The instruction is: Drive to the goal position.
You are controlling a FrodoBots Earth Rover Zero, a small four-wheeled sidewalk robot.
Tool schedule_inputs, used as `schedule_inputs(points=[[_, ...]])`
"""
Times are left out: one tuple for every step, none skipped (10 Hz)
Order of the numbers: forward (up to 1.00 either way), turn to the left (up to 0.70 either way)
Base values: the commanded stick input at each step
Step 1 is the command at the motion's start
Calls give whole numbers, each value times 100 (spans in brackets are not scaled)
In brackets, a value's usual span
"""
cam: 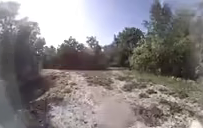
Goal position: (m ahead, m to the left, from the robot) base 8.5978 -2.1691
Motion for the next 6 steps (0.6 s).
schedule_inputs(points=[[85,0],[85,0],[85,0],[85,0],[85,0],[85,0]])
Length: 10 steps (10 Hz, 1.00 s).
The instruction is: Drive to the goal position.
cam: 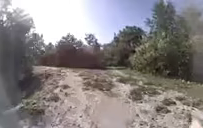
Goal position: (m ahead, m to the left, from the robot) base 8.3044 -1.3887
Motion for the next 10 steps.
schedule_inputs(points=[[85,-23],[85,-34],[85,-34],[85,-21],[85,-1],[85,0],[85,0],[85,0],[85,0],[85,0]])
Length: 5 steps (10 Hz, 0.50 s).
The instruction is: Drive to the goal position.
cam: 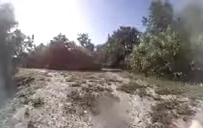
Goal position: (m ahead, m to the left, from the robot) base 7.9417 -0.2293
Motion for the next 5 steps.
schedule_inputs(points=[[85,0],[85,0],[85,0],[85,0],[85,0]])
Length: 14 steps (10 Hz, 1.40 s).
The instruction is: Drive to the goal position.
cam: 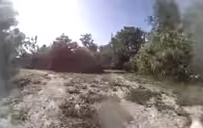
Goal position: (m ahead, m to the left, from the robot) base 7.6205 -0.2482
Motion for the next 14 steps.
schedule_inputs(points=[[85,0],[85,0],[85,0],[85,0],[85,0],[85,-14],[85,-28],[85,-34],[85,-34],[85,-33],[85,-18],[85,-4],[85,0],[85,0]])
